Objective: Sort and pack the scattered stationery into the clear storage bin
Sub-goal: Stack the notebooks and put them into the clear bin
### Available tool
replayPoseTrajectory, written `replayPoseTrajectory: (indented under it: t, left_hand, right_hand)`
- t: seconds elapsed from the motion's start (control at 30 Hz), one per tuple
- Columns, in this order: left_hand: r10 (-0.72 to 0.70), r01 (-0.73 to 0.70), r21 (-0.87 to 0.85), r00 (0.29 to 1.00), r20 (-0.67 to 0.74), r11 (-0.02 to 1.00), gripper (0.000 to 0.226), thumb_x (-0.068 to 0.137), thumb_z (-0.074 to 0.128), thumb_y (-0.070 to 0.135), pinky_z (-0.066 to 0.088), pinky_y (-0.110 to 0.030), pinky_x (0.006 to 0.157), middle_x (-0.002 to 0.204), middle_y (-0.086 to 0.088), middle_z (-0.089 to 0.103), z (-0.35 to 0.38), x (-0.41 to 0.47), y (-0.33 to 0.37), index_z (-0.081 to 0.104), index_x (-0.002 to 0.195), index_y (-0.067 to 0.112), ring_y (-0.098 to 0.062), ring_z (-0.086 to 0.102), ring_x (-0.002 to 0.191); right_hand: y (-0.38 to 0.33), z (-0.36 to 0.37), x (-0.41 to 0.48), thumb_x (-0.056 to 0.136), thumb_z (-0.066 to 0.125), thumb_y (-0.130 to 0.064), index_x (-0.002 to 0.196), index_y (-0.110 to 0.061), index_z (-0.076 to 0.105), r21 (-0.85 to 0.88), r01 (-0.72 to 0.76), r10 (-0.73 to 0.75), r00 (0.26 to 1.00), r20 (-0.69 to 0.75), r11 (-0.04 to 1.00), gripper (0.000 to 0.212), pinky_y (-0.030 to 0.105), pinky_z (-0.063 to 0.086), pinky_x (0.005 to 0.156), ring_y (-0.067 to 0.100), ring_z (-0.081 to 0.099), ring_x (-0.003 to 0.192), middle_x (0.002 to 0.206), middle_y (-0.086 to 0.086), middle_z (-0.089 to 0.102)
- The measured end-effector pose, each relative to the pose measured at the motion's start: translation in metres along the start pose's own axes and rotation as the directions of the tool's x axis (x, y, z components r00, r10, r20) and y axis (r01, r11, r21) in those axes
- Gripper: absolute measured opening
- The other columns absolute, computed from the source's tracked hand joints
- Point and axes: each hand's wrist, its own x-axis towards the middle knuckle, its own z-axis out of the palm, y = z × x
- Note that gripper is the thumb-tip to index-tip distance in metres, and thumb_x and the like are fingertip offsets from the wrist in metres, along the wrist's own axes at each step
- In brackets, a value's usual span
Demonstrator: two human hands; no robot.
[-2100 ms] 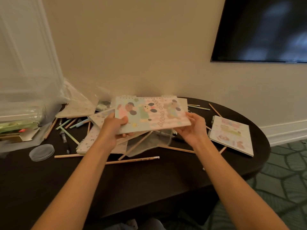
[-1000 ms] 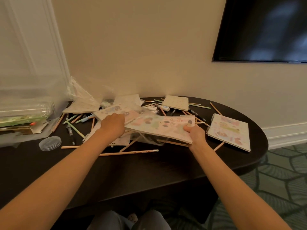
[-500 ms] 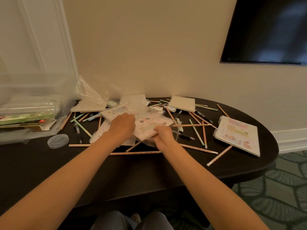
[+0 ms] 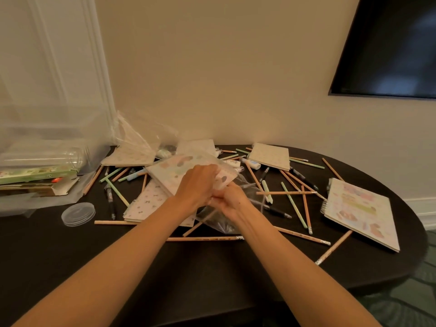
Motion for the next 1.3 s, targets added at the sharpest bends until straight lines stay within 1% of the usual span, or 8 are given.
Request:
replayPoseTrajectory:
  t: [0.13, 0.3, 0.47, 0.63, 0.83, 0.93, 1.03, 1.3]
  left_hand:
    - [-0.002, 0.003, -0.059, 1.000, 0.014, 0.998, 0.030, 0.099, 0.038, 0.020, 0.041, -0.043, 0.088, 0.107, -0.015, 0.066, 0.000, 0.005, -0.011, 0.060, 0.116, 0.008, -0.033, 0.056, 0.102]
    - [-0.022, 0.027, -0.120, 0.999, 0.046, 0.992, 0.027, 0.098, 0.041, 0.019, 0.043, -0.040, 0.080, 0.101, -0.015, 0.065, 0.008, 0.004, -0.025, 0.064, 0.107, 0.009, -0.032, 0.057, 0.097]
    - [-0.076, 0.076, -0.001, 0.990, 0.119, 0.997, 0.034, 0.095, 0.046, 0.017, 0.041, -0.034, 0.090, 0.125, -0.008, 0.058, 0.016, 0.002, -0.020, 0.053, 0.128, 0.016, -0.027, 0.051, 0.115]
    - [-0.167, 0.119, 0.220, 0.963, 0.213, 0.968, 0.030, 0.096, 0.047, 0.030, 0.039, -0.029, 0.081, 0.122, -0.007, 0.054, 0.023, 0.002, -0.016, 0.048, 0.122, 0.016, -0.023, 0.051, 0.110]
    - [-0.155, 0.057, 0.317, 0.943, 0.295, 0.947, 0.040, 0.094, 0.050, 0.039, 0.040, -0.029, 0.082, 0.123, -0.007, 0.053, 0.023, 0.005, -0.014, 0.045, 0.125, 0.014, -0.023, 0.052, 0.111]
    - [-0.142, 0.053, 0.308, 0.951, 0.274, 0.950, 0.041, 0.095, 0.048, 0.037, 0.040, -0.033, 0.090, 0.130, -0.007, 0.047, 0.028, 0.003, -0.019, 0.044, 0.129, 0.016, -0.025, 0.044, 0.121]
    - [-0.164, 0.061, 0.358, 0.950, 0.266, 0.932, 0.046, 0.094, 0.050, 0.036, 0.041, -0.037, 0.093, 0.139, -0.011, 0.036, 0.026, 0.005, -0.019, 0.039, 0.133, 0.015, -0.029, 0.033, 0.129]
    - [0.015, -0.176, 0.555, 0.959, 0.282, 0.813, 0.061, 0.090, 0.056, 0.013, 0.044, -0.032, 0.081, 0.128, -0.016, 0.047, 0.026, 0.007, -0.001, 0.024, 0.141, 0.005, -0.029, 0.051, 0.114]
  right_hand:
    - [0.008, 0.018, 0.024, 0.095, 0.035, 0.009, 0.114, -0.007, 0.055, -0.072, 0.012, -0.013, 1.000, -0.021, 0.997, 0.032, 0.029, 0.054, 0.044, 0.021, 0.061, 0.073, 0.084, 0.010, 0.062]
    - [0.014, 0.009, 0.028, 0.094, 0.044, 0.004, 0.108, -0.004, 0.058, -0.247, 0.029, -0.018, 0.999, 0.043, 0.969, 0.021, 0.026, 0.055, 0.049, 0.018, 0.065, 0.070, 0.088, 0.012, 0.064]
    - [0.002, -0.018, 0.017, 0.094, 0.053, -0.025, 0.094, -0.005, 0.062, -0.686, -0.106, 0.077, 0.994, -0.073, 0.720, 0.021, 0.023, 0.055, 0.065, 0.017, 0.065, 0.068, 0.080, 0.010, 0.067]
    - [-0.017, -0.041, 0.006, 0.094, 0.048, -0.002, 0.096, 0.006, 0.059, -0.487, -0.262, 0.202, 0.964, -0.172, 0.833, 0.013, 0.023, 0.057, 0.058, 0.019, 0.066, 0.063, 0.075, 0.017, 0.065]
    - [-0.009, -0.037, 0.006, 0.096, 0.044, 0.000, 0.094, 0.007, 0.056, -0.409, -0.242, 0.181, 0.966, -0.183, 0.880, 0.014, 0.031, 0.057, 0.077, 0.030, 0.067, 0.097, 0.100, 0.026, 0.066]
    - [-0.008, -0.036, 0.010, 0.097, 0.045, -0.005, 0.083, 0.004, 0.057, -0.470, -0.235, 0.157, 0.967, -0.200, 0.851, 0.020, 0.028, 0.056, 0.069, 0.026, 0.069, 0.077, 0.103, 0.025, 0.067]
    - [-0.009, -0.037, 0.015, 0.097, 0.046, -0.006, 0.102, 0.008, 0.058, -0.509, -0.234, 0.146, 0.967, -0.206, 0.828, 0.019, 0.025, 0.057, 0.059, 0.021, 0.067, 0.063, 0.098, 0.024, 0.069]
    - [-0.008, -0.037, 0.017, 0.097, 0.048, -0.011, 0.089, 0.005, 0.056, -0.536, -0.239, 0.142, 0.966, -0.217, 0.809, 0.020, 0.027, 0.056, 0.056, 0.022, 0.063, 0.059, 0.075, 0.018, 0.065]
